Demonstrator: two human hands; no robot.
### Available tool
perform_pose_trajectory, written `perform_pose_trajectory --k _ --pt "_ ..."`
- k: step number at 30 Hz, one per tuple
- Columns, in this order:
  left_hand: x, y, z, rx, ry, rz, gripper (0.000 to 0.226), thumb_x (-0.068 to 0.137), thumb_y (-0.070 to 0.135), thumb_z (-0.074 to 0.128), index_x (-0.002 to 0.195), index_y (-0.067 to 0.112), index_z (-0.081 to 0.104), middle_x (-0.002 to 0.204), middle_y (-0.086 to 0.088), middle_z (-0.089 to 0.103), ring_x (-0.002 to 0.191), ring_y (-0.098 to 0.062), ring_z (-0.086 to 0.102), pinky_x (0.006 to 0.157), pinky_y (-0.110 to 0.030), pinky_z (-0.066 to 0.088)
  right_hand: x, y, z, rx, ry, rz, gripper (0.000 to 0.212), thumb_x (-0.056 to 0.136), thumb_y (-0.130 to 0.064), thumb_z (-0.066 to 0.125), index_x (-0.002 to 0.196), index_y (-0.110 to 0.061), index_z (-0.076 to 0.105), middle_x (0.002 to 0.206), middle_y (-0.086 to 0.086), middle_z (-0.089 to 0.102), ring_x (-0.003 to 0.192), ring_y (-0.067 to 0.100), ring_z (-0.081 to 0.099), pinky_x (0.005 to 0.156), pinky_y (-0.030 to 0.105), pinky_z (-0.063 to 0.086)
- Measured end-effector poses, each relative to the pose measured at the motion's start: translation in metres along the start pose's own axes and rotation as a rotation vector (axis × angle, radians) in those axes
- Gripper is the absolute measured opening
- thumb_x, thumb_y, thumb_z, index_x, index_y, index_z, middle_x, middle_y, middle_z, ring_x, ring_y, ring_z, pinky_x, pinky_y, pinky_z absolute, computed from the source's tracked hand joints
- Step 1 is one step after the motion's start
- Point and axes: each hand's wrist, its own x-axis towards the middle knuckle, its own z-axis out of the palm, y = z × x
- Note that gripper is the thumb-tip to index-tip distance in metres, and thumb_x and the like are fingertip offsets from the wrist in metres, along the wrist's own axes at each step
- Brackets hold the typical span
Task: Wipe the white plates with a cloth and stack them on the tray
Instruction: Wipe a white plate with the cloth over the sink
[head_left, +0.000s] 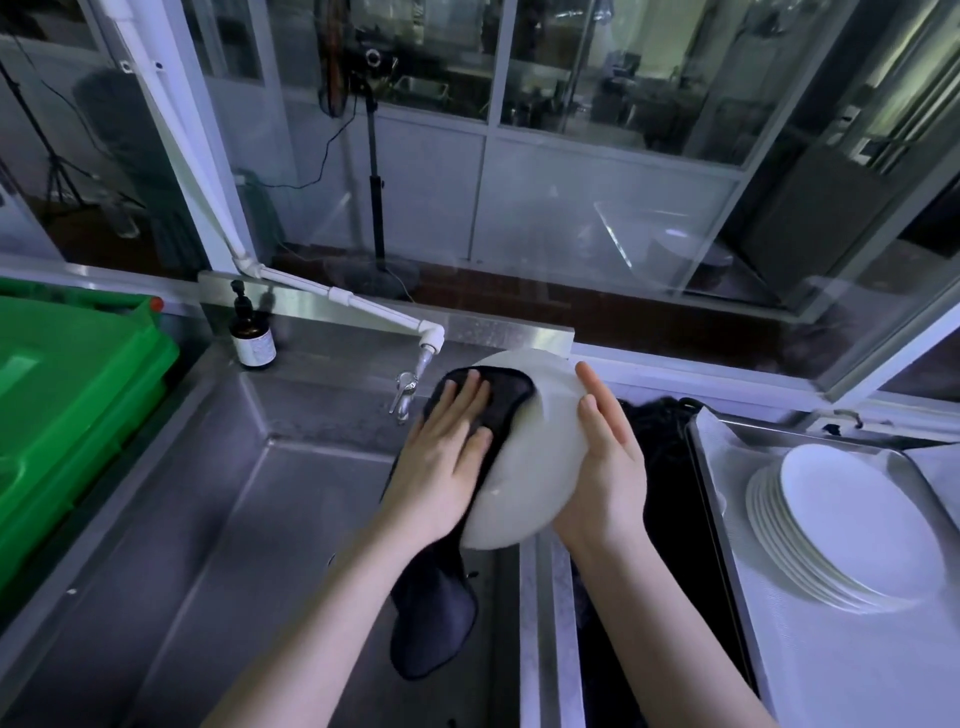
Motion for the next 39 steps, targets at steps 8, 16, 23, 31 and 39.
perform_pose_trajectory --k 8,16,23,31,39 --pt "-0.019 -0.046 -0.003 -0.291 0.131 -0.473 0.032 0.104 0.018 0.044 0.133 0.016 0.058 0.129 -0.008 0.065 0.121 -0.025 0.058 0.081 -0.022 0.036 0.010 -0.011 -0.008 -0.164 0.061 -0.081 0.024 0.101 -0.017 0.057 0.113 -0.030 0.075 0.120 -0.001 0.073 0.113 0.027 0.068 0.094 0.043 0.057" --pt "-0.010 -0.038 -0.025 -0.396 0.094 -0.572 0.038 0.097 0.020 0.058 0.135 0.023 0.056 0.119 0.003 0.067 0.113 -0.022 0.064 0.090 -0.031 0.047 0.010 0.005 0.000 -0.544 -0.038 -0.279 0.035 0.103 -0.022 0.052 0.113 -0.052 0.069 0.127 -0.025 0.065 0.122 -0.001 0.059 0.111 0.039 0.045" --pt "0.007 -0.003 -0.048 -1.117 -0.098 -0.762 0.034 0.095 0.049 0.056 0.120 0.027 0.061 0.105 -0.021 0.072 0.085 -0.040 0.073 0.066 -0.047 0.061 -0.008 0.042 0.007 -1.093 -0.367 -0.490 0.054 0.104 -0.035 0.043 0.143 -0.067 0.024 0.114 -0.024 0.070 0.098 -0.004 0.067 0.081 0.012 0.053" --pt "0.004 -0.015 -0.026 -0.983 -0.102 -0.741 0.026 0.090 0.024 0.060 0.115 0.030 0.055 0.098 -0.011 0.074 0.075 -0.022 0.073 0.051 -0.032 0.052 -0.026 0.046 -0.005 -1.523 -0.633 -0.594 0.050 0.100 -0.034 0.055 0.147 -0.019 0.048 0.143 0.000 0.059 0.133 0.017 0.054 0.096 0.036 0.055" --pt "0.006 -0.010 0.013 -1.184 -0.067 -0.744 0.030 0.084 0.016 0.056 0.107 0.033 0.062 0.100 -0.003 0.071 0.072 -0.016 0.073 0.052 -0.033 0.055 -0.008 0.000 -0.078 -1.406 -0.050 -0.362 0.047 0.099 -0.040 0.057 0.144 -0.027 0.053 0.156 -0.009 0.041 0.145 0.007 0.034 0.119 0.031 0.029"
